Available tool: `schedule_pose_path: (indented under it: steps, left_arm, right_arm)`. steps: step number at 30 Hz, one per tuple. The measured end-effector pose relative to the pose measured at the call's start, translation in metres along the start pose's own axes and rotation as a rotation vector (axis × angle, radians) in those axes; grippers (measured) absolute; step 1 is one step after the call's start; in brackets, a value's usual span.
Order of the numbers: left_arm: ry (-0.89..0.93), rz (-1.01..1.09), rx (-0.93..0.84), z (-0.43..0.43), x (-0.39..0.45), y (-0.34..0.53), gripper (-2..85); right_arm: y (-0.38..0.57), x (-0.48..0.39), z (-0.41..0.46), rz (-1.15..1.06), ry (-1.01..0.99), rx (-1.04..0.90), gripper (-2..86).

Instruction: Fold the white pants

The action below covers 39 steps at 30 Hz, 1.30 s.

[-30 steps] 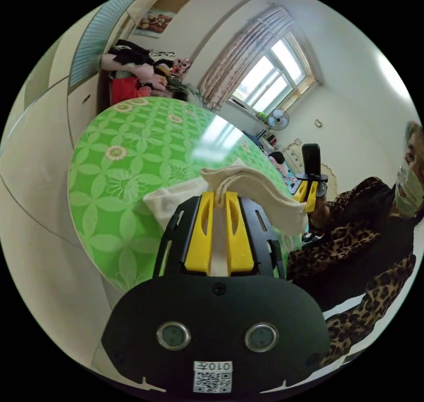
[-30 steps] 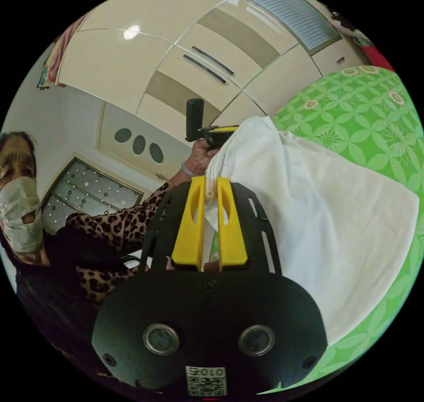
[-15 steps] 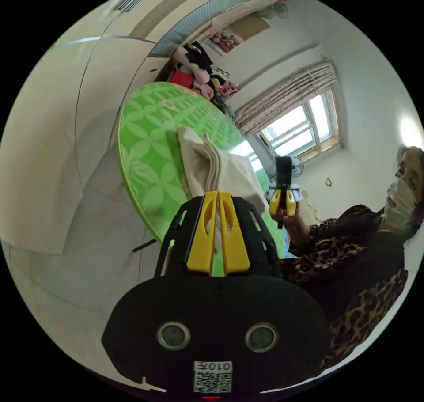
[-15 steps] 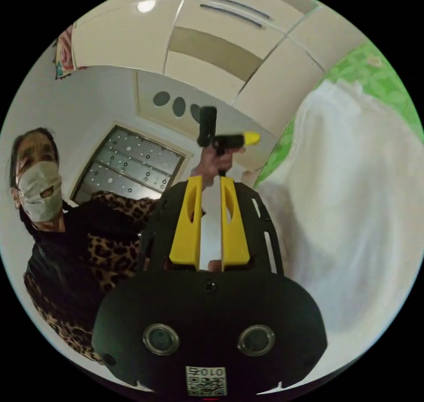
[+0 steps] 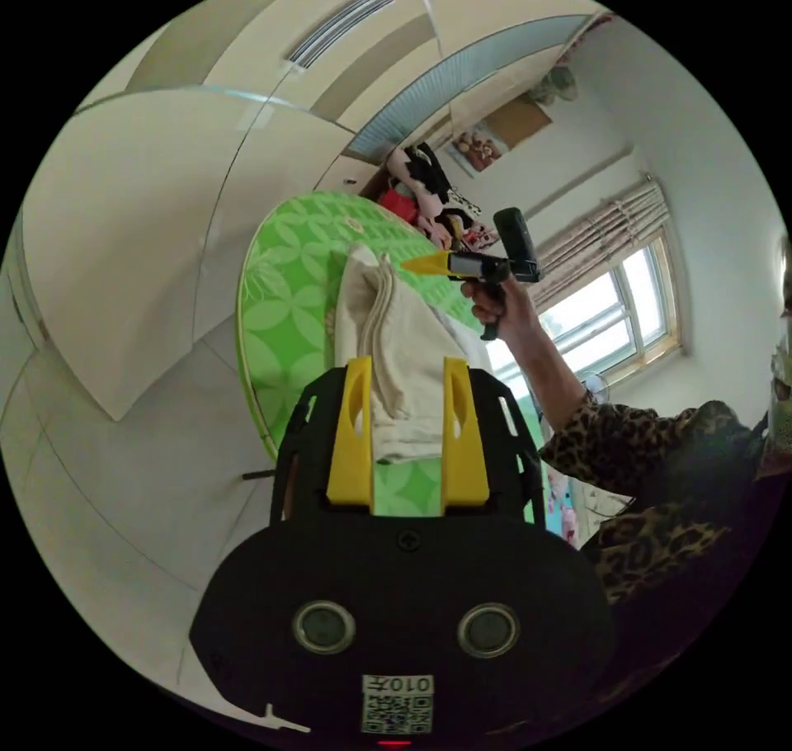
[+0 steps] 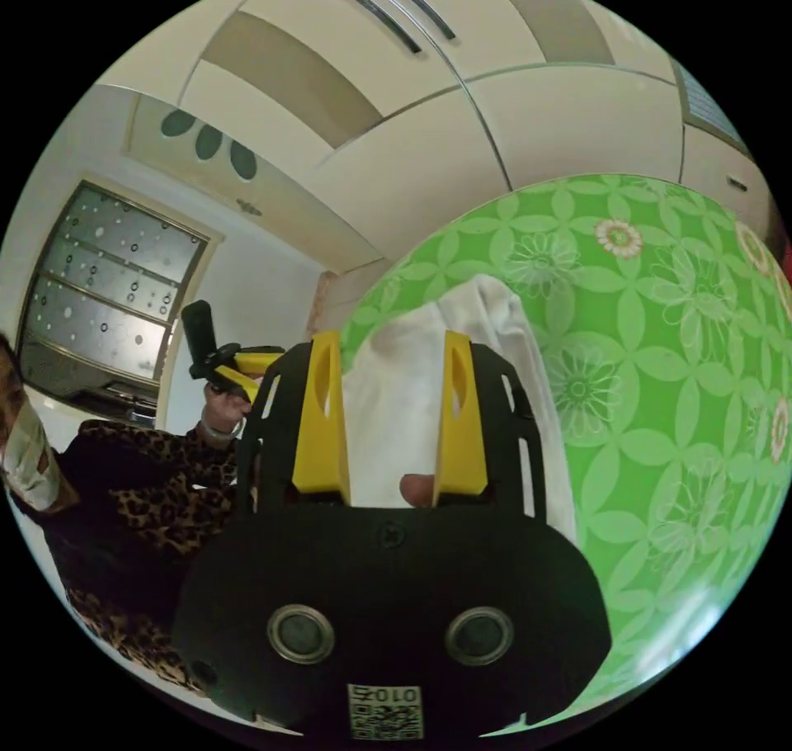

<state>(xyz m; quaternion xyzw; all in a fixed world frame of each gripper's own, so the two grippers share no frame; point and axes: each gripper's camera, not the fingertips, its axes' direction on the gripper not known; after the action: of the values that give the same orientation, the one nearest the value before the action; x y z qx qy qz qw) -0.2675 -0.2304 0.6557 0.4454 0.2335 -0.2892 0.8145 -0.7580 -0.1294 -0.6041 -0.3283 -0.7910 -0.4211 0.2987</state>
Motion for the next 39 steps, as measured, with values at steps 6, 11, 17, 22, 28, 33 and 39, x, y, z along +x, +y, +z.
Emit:
schedule_pose_path:
  steps: [6, 11, 17, 22, 28, 33, 39]
  left_arm:
    - [-0.02, 0.147, -0.018, 0.008, 0.006, -0.03, 13.3]
    - [-0.014, 0.194, -0.078, 0.045, 0.004, -0.044, 14.0]
    - [0.022, 0.179, -0.115, 0.069, 0.003, -0.058, 13.9]
    - [0.038, 0.178, -0.204, 0.081, 0.008, -0.052, 13.2]
    - [0.19, 0.087, -0.303, 0.08, 0.0, -0.052, 8.6]
    - [0.026, 0.125, -0.339, 0.085, 0.021, -0.068, 4.2]
    - [-0.116, 0.148, -0.431, 0.091, 0.036, -0.072, 2.6]
  right_arm:
    - [0.032, -0.013, 0.008, 0.015, -0.079, 0.07, 14.1]
    - [0.058, 0.01, 0.0, 0.078, -0.212, 0.19, 13.3]
    - [0.07, 0.023, -0.007, 0.111, -0.242, 0.232, 12.7]
    - [0.068, 0.025, -0.015, 0.111, -0.261, 0.247, 12.5]
    - [0.065, 0.027, -0.021, 0.117, -0.28, 0.252, 12.1]
    - [0.06, 0.027, -0.028, 0.139, -0.308, 0.247, 12.9]
    - [0.043, 0.01, -0.059, 0.084, -0.238, 0.288, 14.4]
